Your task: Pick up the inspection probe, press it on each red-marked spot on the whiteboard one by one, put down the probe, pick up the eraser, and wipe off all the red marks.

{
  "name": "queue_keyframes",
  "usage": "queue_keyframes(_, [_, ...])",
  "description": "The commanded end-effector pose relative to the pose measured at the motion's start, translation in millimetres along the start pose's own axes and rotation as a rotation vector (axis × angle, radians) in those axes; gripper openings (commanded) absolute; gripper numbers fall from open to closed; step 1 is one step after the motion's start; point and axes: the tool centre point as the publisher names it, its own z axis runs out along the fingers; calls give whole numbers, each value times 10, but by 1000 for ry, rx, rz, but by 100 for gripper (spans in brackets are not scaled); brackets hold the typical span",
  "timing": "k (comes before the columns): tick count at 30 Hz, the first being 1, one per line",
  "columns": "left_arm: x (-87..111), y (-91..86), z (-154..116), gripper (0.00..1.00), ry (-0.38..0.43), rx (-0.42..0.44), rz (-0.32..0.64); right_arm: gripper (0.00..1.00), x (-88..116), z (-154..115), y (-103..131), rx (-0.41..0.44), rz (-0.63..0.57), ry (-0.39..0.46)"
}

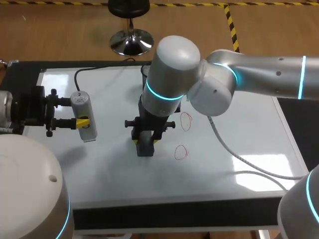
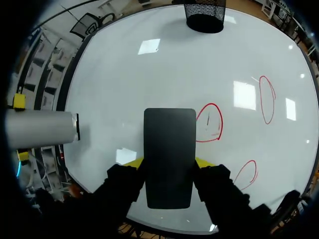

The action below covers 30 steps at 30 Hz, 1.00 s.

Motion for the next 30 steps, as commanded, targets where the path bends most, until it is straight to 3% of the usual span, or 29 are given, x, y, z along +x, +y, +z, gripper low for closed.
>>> queue_keyframes(1, [13,-15,-3,0,-4,0,2,0,86,94,82,13,1,0])
queue_keyframes(17, [13,-15,-3,0,-4,0,2,0,177,234,188,12,23,9])
queue_keyframes(30, [13,-15,-3,0,-4,0,2,0,-69,263,153,-5,48,-14])
